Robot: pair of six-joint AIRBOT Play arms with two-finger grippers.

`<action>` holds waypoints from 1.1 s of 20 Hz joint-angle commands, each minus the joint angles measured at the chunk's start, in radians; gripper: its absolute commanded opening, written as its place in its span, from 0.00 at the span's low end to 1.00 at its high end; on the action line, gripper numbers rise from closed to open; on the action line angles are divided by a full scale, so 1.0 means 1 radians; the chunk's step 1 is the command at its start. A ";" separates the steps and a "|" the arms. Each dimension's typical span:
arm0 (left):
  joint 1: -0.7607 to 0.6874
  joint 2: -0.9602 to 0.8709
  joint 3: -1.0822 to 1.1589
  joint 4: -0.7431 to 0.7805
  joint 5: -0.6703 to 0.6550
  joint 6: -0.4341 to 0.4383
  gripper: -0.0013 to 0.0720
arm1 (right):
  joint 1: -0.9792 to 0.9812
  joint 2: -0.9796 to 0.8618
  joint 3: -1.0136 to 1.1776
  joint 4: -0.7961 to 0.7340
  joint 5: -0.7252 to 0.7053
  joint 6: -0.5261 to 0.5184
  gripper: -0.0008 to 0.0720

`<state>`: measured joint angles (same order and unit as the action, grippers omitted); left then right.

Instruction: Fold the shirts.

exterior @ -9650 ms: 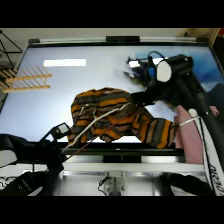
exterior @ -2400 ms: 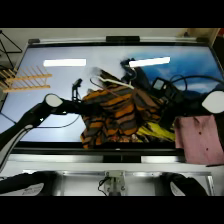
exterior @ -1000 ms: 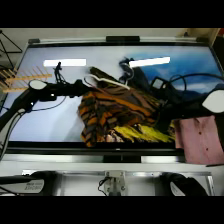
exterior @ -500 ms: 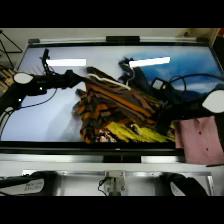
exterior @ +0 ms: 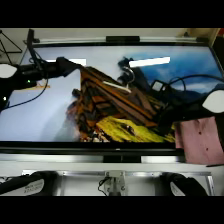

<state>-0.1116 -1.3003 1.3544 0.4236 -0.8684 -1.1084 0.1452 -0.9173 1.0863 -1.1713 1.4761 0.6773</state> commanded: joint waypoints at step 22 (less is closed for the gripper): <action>-0.374 0.045 0.423 0.471 0.036 -0.003 1.00 | 0.000 0.000 0.233 0.248 -0.162 0.134 0.08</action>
<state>-0.4782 -1.2743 1.7473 0.8814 -0.8623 -1.2255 0.1444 -0.9173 1.3140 -0.9428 1.2995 0.7864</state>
